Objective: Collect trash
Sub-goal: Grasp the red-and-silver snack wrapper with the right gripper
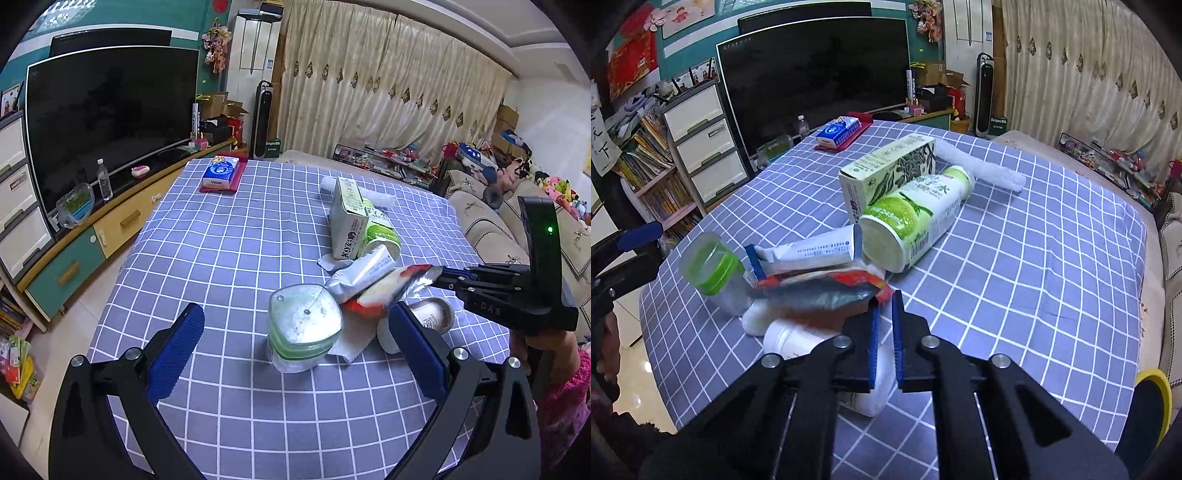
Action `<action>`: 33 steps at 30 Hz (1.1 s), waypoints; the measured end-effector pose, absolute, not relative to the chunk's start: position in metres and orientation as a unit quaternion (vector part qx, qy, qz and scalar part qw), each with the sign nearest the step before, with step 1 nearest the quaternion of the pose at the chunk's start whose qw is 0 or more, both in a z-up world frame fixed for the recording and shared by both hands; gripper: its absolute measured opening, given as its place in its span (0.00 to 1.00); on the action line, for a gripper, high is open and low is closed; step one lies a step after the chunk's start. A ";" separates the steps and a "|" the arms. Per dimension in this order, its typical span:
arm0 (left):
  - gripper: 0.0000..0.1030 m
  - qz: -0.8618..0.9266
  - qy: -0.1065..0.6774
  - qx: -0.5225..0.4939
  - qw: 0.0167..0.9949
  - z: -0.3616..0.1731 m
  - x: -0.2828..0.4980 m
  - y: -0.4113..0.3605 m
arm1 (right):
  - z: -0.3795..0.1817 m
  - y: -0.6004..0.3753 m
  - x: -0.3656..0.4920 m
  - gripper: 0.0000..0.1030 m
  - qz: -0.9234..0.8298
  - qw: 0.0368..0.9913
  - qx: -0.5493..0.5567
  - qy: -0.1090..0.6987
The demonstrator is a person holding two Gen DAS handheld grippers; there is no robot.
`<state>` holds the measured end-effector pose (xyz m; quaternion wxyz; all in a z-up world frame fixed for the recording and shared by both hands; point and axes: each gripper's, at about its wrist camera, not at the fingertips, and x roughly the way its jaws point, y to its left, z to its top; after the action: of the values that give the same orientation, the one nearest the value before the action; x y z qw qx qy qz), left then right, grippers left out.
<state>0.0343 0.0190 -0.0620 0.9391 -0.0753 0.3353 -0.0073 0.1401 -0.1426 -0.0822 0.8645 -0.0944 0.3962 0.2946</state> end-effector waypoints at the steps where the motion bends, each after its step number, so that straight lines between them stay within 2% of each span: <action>1: 0.95 -0.007 0.336 -0.075 0.939 -0.063 0.035 0.019 | -0.082 -0.145 0.139 0.07 0.286 0.868 -0.097 0.393; 5: 0.95 -0.011 0.339 -0.072 0.938 -0.064 0.037 0.015 | -0.079 -0.148 0.137 0.09 0.285 0.874 -0.101 0.380; 7: 0.95 -0.013 0.339 -0.070 0.938 -0.065 0.037 0.013 | -0.079 -0.143 0.135 0.32 0.287 0.873 -0.124 0.375; 9: 0.95 -0.013 0.339 -0.068 0.938 -0.065 0.036 0.011 | -0.077 -0.135 0.130 0.41 0.292 0.873 -0.157 0.358; 15: 0.95 -0.012 0.340 -0.072 0.938 -0.067 0.036 0.010 | -0.076 -0.124 0.124 0.41 0.306 0.865 -0.216 0.333; 17: 0.95 -0.013 0.341 -0.073 0.937 -0.067 0.036 0.010 | -0.076 -0.122 0.126 0.48 0.315 0.863 -0.227 0.323; 18: 0.95 -0.013 0.342 -0.071 0.937 -0.067 0.036 0.009 | -0.076 -0.121 0.127 0.57 0.317 0.862 -0.233 0.318; 19: 0.95 -0.013 0.342 -0.069 0.937 -0.067 0.035 0.008 | -0.075 -0.119 0.127 0.60 0.320 0.862 -0.241 0.312; 26: 0.95 -0.012 0.342 -0.072 0.937 -0.065 0.033 0.010 | -0.069 -0.113 0.125 0.60 0.360 0.840 -0.279 0.295; 28: 0.95 -0.013 0.344 -0.075 0.936 -0.066 0.035 0.010 | -0.070 -0.110 0.124 0.59 0.373 0.834 -0.283 0.293; 29: 0.95 -0.015 0.346 -0.074 0.935 -0.066 0.035 0.008 | -0.072 -0.107 0.124 0.55 0.380 0.829 -0.286 0.295; 30: 0.95 -0.016 0.346 -0.074 0.935 -0.066 0.036 0.008 | -0.074 -0.105 0.124 0.34 0.384 0.824 -0.290 0.300; 31: 0.95 -0.017 0.347 -0.072 0.935 -0.066 0.036 0.008 | -0.077 -0.103 0.124 0.04 0.384 0.820 -0.294 0.307; 33: 0.95 -0.019 0.347 -0.067 0.935 -0.066 0.035 0.006 | -0.084 -0.104 0.128 0.01 0.372 0.819 -0.298 0.320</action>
<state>0.0353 0.0061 -0.0663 0.9352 -0.0668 0.3472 -0.0186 0.1276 -0.1041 -0.0845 0.8186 -0.2980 0.3200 0.3724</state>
